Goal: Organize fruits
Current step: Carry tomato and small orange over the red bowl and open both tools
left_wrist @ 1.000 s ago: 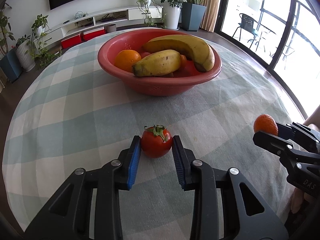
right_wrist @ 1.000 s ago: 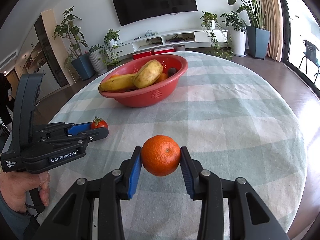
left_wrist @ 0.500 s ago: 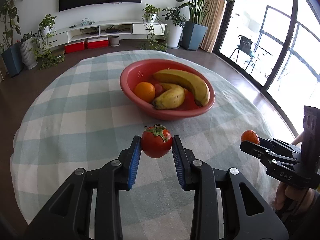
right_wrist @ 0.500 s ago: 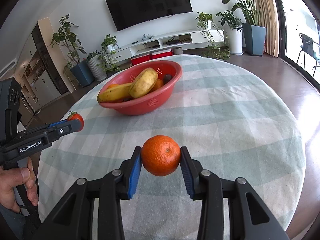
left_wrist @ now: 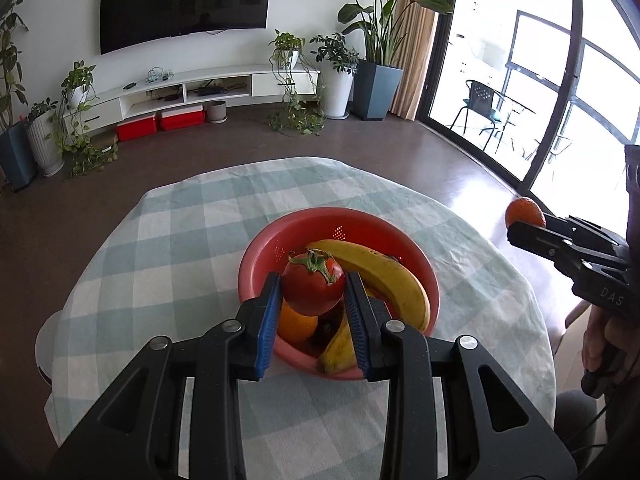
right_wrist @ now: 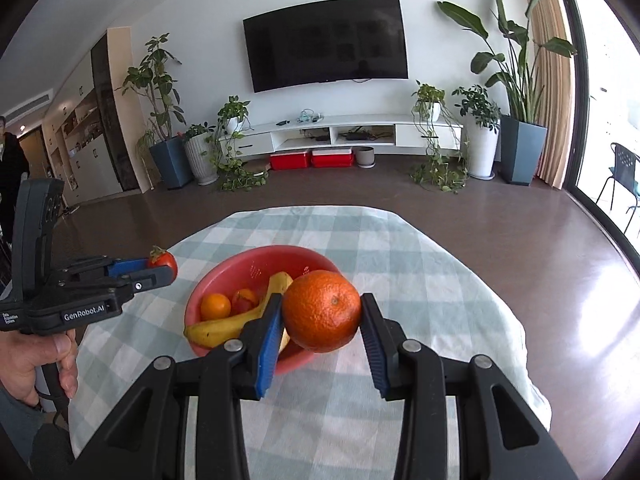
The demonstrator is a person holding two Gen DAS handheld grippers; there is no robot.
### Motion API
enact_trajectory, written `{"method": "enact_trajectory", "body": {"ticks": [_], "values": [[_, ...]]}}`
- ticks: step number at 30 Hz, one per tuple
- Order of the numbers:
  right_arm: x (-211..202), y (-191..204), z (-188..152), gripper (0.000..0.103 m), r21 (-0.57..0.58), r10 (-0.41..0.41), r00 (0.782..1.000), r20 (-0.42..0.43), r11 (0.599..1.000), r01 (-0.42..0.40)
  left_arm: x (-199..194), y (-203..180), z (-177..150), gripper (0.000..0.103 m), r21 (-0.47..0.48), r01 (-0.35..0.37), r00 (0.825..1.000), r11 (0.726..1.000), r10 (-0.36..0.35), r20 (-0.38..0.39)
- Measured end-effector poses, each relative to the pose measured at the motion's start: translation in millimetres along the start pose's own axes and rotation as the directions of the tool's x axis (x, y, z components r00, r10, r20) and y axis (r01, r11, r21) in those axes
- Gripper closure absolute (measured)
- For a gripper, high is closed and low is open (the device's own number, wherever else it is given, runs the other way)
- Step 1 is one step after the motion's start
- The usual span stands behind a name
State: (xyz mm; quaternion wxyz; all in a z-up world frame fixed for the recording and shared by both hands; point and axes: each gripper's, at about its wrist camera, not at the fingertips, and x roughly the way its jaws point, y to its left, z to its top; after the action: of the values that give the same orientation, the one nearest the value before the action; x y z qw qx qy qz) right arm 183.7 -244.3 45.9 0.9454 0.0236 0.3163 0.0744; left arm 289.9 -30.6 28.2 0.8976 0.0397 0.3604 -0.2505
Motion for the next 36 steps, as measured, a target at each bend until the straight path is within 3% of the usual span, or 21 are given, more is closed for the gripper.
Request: {"method": "enact_trajectory", "body": {"ticks": [5, 12, 27, 28, 31, 34, 36], "values": [[48.6, 8.0, 17.2, 0.062, -0.043, 0.019, 0.997, -0.069, 0.999, -0.022, 34.4, -0.5, 8.9, 0.073, 0.012, -0.001, 0.999, 1.000, 0.001, -0.042], [106.8, 11.7, 7.3, 0.063, -0.071, 0.003, 0.987, -0.158, 0.997, -0.014, 73.9, 1.2, -1.9, 0.073, 0.012, 0.006, 0.996, 1.000, -0.005, -0.091], [133.0, 4.0, -4.7, 0.062, -0.070, -0.028, 0.980, -0.198, 0.997, 0.014, 103.3, 2.1, -10.0, 0.073, 0.006, -0.014, 0.993, 1.000, 0.015, -0.114], [132.8, 3.8, -4.7, 0.062, -0.068, -0.029, 0.980, -0.198, 0.998, 0.016, 103.5, 2.2, -10.4, 0.071, 0.007, -0.020, 0.993, 1.000, 0.020, -0.115], [131.3, 2.7, -5.2, 0.056, -0.061, -0.030, 0.980, -0.195, 0.998, 0.019, 102.0, 3.5, -11.3, 0.052, 0.000, -0.032, 0.994, 0.999, 0.032, -0.108], [129.4, 1.0, -5.9, 0.053, -0.055, -0.031, 0.981, -0.192, 0.998, 0.020, 99.6, 5.7, -11.5, 0.051, -0.009, -0.042, 0.994, 0.999, 0.040, -0.102], [129.2, 1.0, -5.7, 0.051, -0.053, -0.032, 0.981, -0.192, 0.998, 0.022, 96.0, 6.7, -11.7, 0.043, -0.017, -0.046, 0.995, 0.999, 0.044, -0.093]]}}
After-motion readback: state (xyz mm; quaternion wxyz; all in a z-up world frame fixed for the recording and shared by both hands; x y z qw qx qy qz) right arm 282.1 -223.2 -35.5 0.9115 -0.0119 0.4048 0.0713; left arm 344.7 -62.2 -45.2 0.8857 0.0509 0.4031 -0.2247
